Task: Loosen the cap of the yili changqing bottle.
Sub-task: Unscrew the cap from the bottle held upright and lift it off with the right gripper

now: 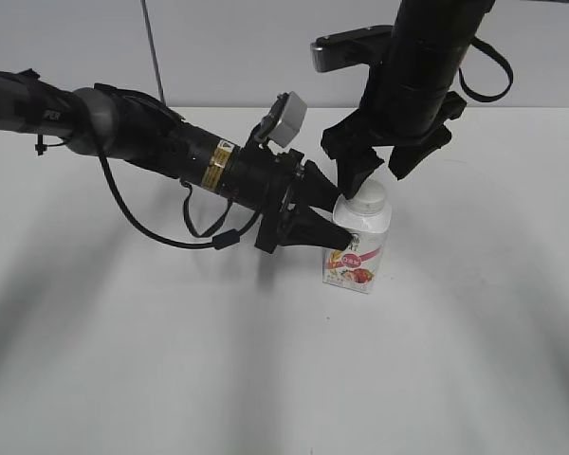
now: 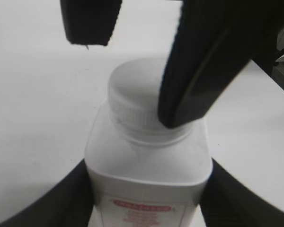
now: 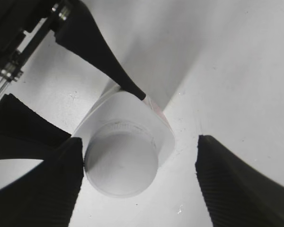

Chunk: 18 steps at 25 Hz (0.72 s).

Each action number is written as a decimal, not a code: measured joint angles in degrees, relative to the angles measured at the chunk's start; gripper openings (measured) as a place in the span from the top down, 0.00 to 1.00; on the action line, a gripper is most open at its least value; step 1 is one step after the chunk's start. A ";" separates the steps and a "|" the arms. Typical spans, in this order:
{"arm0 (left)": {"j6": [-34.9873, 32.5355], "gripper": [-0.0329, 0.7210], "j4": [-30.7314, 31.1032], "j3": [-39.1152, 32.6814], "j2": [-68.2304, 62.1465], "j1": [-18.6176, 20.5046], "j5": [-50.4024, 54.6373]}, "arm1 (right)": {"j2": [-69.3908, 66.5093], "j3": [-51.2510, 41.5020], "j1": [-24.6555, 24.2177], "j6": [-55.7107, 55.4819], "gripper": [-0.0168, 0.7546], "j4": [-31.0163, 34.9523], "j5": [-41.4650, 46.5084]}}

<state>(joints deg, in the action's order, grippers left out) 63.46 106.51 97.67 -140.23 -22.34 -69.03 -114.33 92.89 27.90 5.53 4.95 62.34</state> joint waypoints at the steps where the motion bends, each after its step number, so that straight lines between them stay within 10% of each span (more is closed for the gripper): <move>1: 0.00 0.41 0.00 0.00 0.00 0.00 0.00 | -0.08 0.00 0.00 0.00 0.23 0.20 0.00; 9: 0.00 0.41 0.00 0.00 0.00 0.00 0.00 | -2.08 0.00 0.00 0.65 0.24 2.21 0.00; 18: 0.00 0.41 -0.04 -0.01 0.00 0.00 0.06 | -2.08 0.00 0.00 4.50 0.47 2.58 0.20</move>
<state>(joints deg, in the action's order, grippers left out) 63.46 106.47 97.66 -140.23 -22.34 -68.97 -116.41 92.89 27.90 10.03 7.53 62.54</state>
